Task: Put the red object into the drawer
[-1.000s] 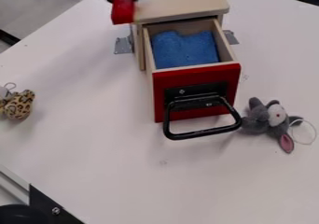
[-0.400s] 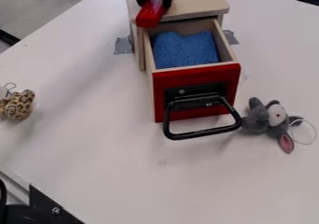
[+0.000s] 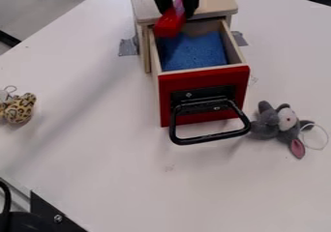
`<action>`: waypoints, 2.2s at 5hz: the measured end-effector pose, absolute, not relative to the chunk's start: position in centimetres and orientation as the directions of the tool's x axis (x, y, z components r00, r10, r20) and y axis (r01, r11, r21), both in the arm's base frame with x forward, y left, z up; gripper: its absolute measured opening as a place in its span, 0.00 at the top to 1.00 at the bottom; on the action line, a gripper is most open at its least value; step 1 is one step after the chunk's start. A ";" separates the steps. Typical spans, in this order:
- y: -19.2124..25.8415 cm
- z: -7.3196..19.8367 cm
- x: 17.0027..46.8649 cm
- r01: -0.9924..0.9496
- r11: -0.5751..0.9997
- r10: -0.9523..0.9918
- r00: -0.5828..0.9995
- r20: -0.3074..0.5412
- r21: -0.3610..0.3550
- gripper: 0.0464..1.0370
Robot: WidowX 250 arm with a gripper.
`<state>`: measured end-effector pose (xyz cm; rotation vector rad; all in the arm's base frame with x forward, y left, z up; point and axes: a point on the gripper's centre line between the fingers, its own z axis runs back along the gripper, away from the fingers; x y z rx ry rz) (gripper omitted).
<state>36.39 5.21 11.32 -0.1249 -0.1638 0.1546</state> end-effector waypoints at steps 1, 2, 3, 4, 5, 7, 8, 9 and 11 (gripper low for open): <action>4.3 11.4 35.8 -0.114 0.982 0.135 0.981 0.141 -0.148 0.50; 3.4 11.2 35.6 -0.082 0.985 0.101 0.987 0.126 -0.150 0.50; 2.9 10.5 35.1 -0.068 0.986 0.085 0.991 0.108 -0.154 0.50; 2.5 10.5 35.1 -0.058 0.986 0.074 0.992 0.106 -0.154 0.50; 2.0 10.5 35.1 -0.047 0.986 0.064 0.992 0.107 -0.161 0.50; 1.3 10.3 35.0 -0.018 0.986 0.035 0.994 0.104 -0.166 0.50; 1.3 10.3 34.8 0.005 0.987 0.010 0.996 0.094 -0.158 0.44; 1.6 10.6 35.0 0.016 0.991 -0.002 0.995 0.101 -0.137 0.14; 2.0 11.3 35.3 -0.005 0.989 0.021 0.994 0.107 -0.151 0.04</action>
